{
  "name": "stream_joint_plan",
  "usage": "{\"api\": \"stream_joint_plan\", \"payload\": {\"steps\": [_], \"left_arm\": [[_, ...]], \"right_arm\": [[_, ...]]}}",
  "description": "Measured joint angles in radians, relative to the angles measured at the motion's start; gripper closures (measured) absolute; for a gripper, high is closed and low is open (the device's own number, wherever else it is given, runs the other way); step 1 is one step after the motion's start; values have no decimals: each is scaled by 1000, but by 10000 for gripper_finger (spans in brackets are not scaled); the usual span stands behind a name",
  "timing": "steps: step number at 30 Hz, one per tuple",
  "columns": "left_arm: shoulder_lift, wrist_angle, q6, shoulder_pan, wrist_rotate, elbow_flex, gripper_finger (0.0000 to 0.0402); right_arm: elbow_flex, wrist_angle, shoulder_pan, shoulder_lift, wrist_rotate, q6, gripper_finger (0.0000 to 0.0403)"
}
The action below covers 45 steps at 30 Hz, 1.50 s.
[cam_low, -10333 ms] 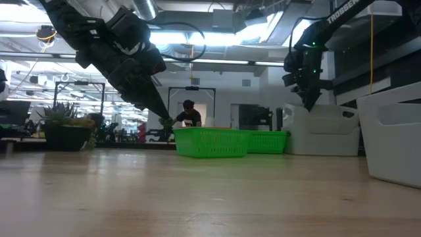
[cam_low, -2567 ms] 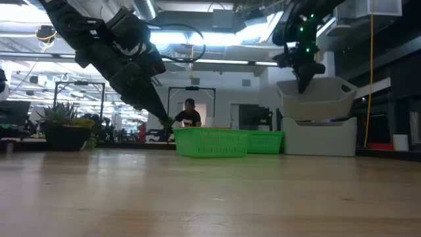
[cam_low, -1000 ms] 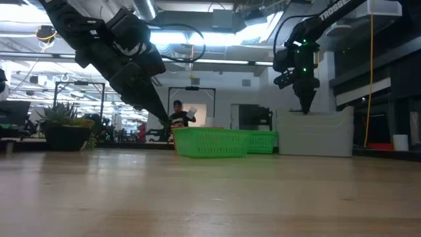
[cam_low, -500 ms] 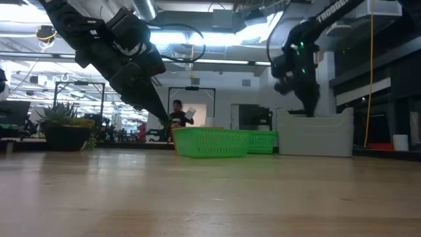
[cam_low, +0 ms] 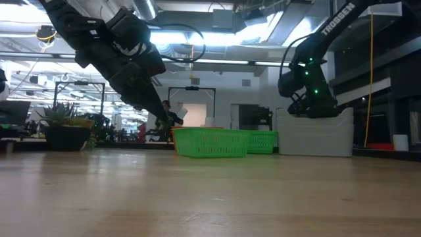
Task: Stack baskets by color
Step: Stack the gray bin on the stacked gray bin
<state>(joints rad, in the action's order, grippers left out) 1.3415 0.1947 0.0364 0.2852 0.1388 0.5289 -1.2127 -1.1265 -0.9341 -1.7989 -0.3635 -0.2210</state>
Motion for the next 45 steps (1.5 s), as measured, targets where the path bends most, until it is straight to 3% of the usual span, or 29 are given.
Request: {"api": "stream_joint_plan", "payload": {"steps": [14, 22, 45], "left_arm": [[0, 0, 0, 0, 0, 0, 401], [0, 0, 0, 0, 0, 0, 401], [0, -2, 0, 0, 0, 0, 401]], "right_arm": [[-50, -14, -12, -7, -153, 104, 290], [-52, -79, -12, -7, -302, 130, 290], [-51, -28, -14, -8, -503, 170, 313]]}}
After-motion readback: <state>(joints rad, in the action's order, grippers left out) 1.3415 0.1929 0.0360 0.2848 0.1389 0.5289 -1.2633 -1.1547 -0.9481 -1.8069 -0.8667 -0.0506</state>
